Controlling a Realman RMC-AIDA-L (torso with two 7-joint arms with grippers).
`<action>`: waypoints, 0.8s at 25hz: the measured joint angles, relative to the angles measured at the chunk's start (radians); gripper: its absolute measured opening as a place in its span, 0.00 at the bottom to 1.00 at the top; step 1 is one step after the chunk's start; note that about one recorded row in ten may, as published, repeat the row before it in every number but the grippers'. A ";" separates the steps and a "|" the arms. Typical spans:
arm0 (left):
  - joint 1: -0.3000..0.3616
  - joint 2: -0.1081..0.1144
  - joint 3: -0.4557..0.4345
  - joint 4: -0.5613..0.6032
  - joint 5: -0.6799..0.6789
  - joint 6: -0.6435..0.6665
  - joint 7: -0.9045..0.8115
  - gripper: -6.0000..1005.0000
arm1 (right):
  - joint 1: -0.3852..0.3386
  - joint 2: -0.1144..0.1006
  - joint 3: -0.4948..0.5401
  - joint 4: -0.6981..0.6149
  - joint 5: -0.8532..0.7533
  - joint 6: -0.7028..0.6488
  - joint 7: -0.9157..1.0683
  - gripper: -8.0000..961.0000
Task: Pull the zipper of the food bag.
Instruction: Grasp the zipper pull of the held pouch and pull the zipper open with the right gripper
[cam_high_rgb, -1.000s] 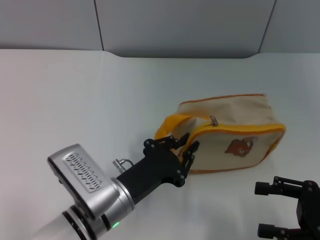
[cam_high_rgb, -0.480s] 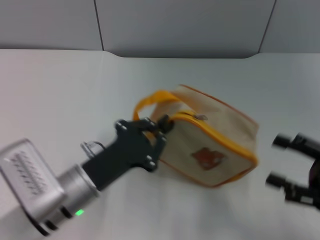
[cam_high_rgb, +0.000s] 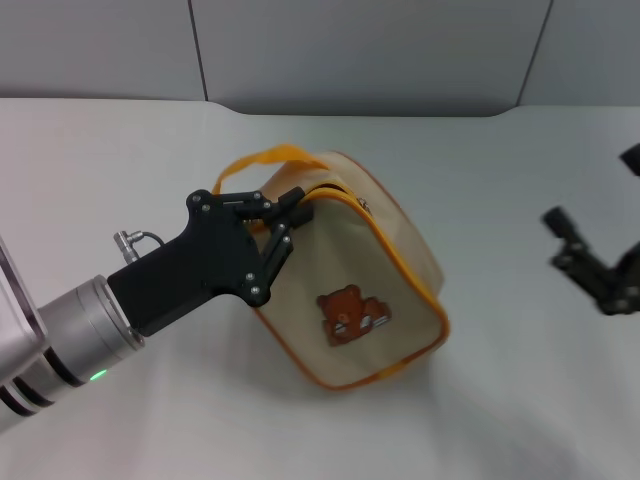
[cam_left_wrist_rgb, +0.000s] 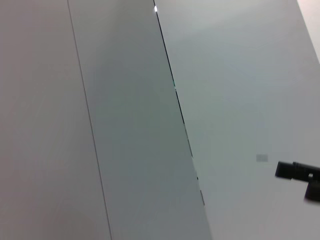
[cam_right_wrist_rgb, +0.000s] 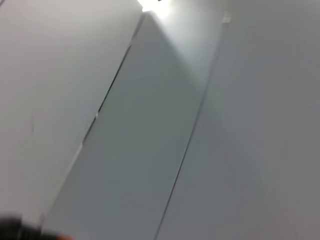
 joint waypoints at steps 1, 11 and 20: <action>-0.003 0.000 0.000 0.004 0.000 0.005 -0.005 0.07 | 0.009 0.001 0.000 0.049 0.000 0.021 -0.122 0.86; -0.009 0.000 -0.001 0.007 0.002 0.007 -0.005 0.06 | 0.125 0.002 0.000 0.279 -0.002 0.328 -0.645 0.86; -0.015 -0.004 0.000 0.008 0.002 0.000 0.001 0.06 | 0.169 0.003 0.011 0.310 -0.093 0.384 -0.669 0.86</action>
